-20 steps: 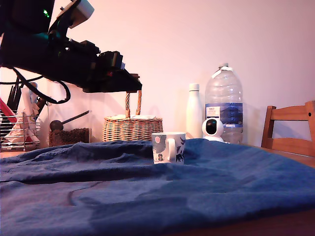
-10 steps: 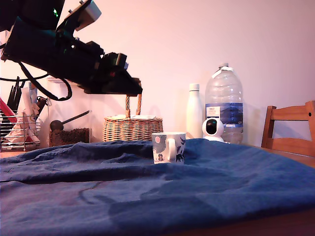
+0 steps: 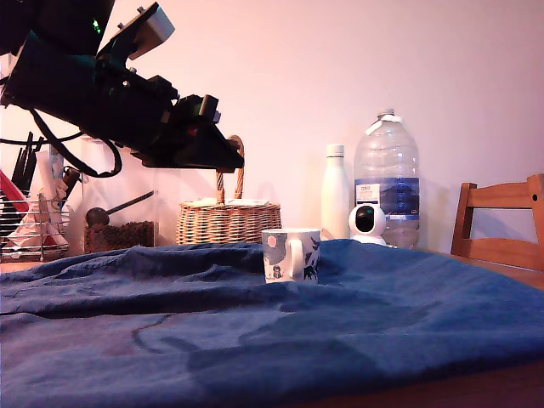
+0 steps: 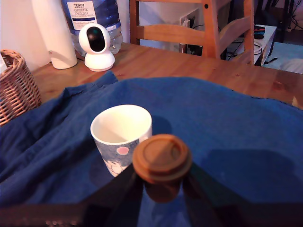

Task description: Pick up the coffee capsules on the table and drop them inside the coffee cup

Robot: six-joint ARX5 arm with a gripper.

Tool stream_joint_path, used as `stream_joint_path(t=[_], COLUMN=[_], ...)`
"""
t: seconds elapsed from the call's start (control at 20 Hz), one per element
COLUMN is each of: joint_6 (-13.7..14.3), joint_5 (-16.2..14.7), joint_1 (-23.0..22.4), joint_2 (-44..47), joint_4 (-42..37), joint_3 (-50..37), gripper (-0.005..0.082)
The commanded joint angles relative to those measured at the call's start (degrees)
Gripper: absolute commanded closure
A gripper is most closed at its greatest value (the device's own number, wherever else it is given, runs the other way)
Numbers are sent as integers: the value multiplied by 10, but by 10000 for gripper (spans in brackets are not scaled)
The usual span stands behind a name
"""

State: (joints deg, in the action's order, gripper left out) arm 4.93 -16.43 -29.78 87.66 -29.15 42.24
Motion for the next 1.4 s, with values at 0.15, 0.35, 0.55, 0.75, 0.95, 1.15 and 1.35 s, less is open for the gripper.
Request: stream_joint_path(t=[0.15, 0.35, 0.55, 0.75, 0.95, 1.15, 1.35], joint_6=[-1, -1, -1, -1, -1, -1, -1], joint_5=[0, -7, -21, -26, -42, -42, -42], joint_1=[8, 8, 8, 10, 13, 13, 13], joint_2=[43, 86, 127, 160, 198, 245, 298], joint_4=[-8, 8, 55, 128, 205, 289, 374], joint_3=[54, 110, 179, 245, 309, 387, 471], gripper=[577, 577, 577, 577, 577, 577, 577])
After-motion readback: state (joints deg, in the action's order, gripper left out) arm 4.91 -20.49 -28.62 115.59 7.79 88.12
